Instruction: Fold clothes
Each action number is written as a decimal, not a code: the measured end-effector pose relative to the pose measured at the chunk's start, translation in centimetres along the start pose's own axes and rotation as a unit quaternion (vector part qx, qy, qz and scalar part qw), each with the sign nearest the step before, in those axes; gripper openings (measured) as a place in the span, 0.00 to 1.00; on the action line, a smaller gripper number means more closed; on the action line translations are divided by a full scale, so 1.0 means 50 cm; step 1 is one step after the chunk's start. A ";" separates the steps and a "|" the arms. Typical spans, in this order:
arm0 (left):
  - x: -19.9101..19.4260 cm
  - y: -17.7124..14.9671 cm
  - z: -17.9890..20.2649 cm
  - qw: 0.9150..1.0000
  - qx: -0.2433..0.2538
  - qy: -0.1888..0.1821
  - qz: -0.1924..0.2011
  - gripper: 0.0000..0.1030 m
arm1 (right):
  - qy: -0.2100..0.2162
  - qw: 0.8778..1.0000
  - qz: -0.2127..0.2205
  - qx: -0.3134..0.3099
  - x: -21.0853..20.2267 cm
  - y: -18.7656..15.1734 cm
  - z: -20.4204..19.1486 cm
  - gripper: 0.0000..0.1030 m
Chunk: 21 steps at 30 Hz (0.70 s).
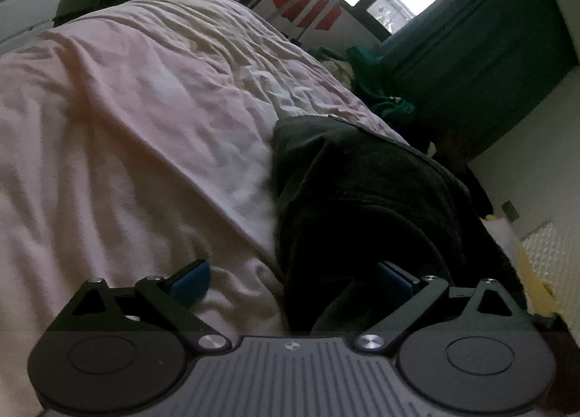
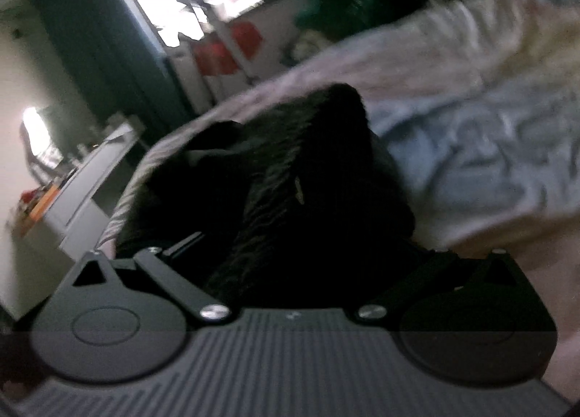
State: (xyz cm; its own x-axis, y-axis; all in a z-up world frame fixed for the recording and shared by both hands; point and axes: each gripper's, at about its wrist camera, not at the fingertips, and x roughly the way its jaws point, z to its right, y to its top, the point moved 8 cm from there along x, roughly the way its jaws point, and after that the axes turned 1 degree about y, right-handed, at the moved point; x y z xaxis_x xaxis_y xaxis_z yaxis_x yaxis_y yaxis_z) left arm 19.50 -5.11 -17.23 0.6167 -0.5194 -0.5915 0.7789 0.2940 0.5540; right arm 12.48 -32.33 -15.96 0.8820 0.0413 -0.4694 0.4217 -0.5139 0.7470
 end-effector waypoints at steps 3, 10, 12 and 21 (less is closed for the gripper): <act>0.002 0.000 -0.003 1.000 -0.002 -0.006 -0.004 0.94 | 0.015 1.000 0.005 0.011 -0.008 0.004 -0.001 1.00; 0.012 -0.008 0.017 1.000 0.017 0.004 -0.013 0.97 | -0.058 0.995 -0.064 0.056 0.065 -0.035 0.081 1.00; 0.012 -0.007 0.018 1.000 0.007 -0.001 -0.019 0.97 | -0.063 0.996 -0.056 0.041 0.060 -0.031 0.072 0.91; -0.010 -0.026 0.120 0.994 0.101 0.027 -0.023 0.19 | -0.052 0.998 -0.019 0.002 -0.003 -0.005 0.038 0.35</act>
State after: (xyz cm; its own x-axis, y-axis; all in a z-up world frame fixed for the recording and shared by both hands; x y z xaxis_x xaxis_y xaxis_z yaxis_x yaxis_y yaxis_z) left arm 17.50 -10.03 -14.14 0.5908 -0.4837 -0.6458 0.7706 0.1008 0.6294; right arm 11.82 -33.83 -16.96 0.8381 -0.0287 -0.5447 0.4537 -0.5176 0.7254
